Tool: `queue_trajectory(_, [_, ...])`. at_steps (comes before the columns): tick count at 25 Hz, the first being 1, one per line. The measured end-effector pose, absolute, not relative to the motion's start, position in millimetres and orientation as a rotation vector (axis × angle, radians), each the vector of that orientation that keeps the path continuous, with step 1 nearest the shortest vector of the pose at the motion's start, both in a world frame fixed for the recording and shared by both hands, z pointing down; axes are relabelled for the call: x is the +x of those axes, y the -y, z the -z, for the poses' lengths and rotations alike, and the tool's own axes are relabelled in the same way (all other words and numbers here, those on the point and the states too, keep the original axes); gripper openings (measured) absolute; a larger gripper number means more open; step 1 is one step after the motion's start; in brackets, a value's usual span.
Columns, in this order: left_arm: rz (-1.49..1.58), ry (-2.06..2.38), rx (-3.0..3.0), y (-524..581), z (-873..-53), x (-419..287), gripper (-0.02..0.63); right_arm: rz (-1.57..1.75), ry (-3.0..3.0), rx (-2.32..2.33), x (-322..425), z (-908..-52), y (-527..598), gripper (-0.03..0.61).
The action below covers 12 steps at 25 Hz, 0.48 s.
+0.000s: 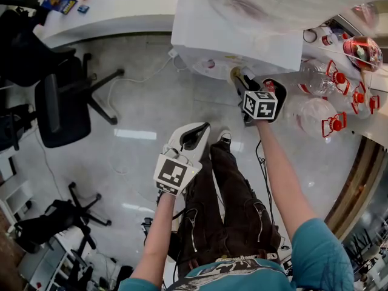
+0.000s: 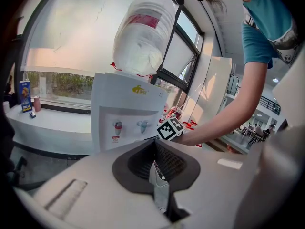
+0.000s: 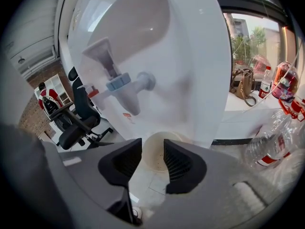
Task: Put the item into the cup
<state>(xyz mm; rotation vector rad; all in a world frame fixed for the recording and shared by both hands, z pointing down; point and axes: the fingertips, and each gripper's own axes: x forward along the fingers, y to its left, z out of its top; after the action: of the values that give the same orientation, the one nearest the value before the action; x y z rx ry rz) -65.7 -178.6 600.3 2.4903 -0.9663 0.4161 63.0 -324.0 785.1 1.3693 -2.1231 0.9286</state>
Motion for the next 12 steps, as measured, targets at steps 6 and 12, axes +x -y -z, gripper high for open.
queue_trajectory(6, [-0.403,0.975,2.508,180.2,-593.1,-59.3,0.012,-0.935,2.171,1.353,61.4,-772.3,313.3,0.143])
queue_trajectory(12, [-0.412,0.982,2.53,182.0,-579.0,-54.3,0.012,-0.927,2.255,1.282,54.6,-743.4,294.4,0.129])
